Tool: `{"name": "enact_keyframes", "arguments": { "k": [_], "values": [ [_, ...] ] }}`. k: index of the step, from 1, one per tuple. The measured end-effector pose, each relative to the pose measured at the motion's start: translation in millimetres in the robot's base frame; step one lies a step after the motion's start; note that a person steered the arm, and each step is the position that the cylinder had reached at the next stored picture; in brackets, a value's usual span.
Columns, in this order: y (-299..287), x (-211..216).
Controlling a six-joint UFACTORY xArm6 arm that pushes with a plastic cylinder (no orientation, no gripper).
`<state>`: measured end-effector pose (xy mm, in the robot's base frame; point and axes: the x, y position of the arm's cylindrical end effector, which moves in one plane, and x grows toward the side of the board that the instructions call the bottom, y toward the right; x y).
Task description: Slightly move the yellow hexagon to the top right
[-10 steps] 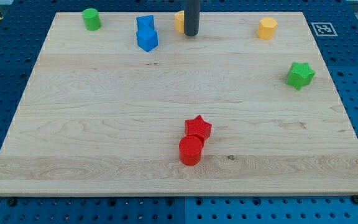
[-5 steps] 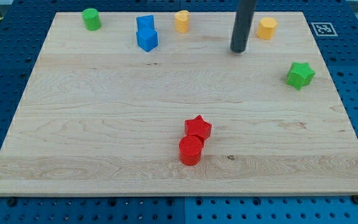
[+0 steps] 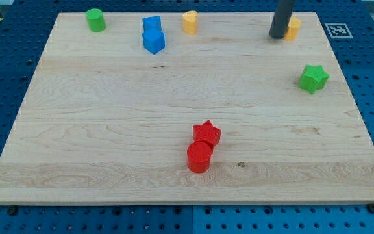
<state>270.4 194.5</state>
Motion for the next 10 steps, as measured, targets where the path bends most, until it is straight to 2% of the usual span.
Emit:
{"name": "enact_keyframes", "arguments": {
  "k": [6,7,10],
  "values": [
    [35.0,21.9],
    [56.7,20.5],
    [48.9,1.2]
  ]
}}
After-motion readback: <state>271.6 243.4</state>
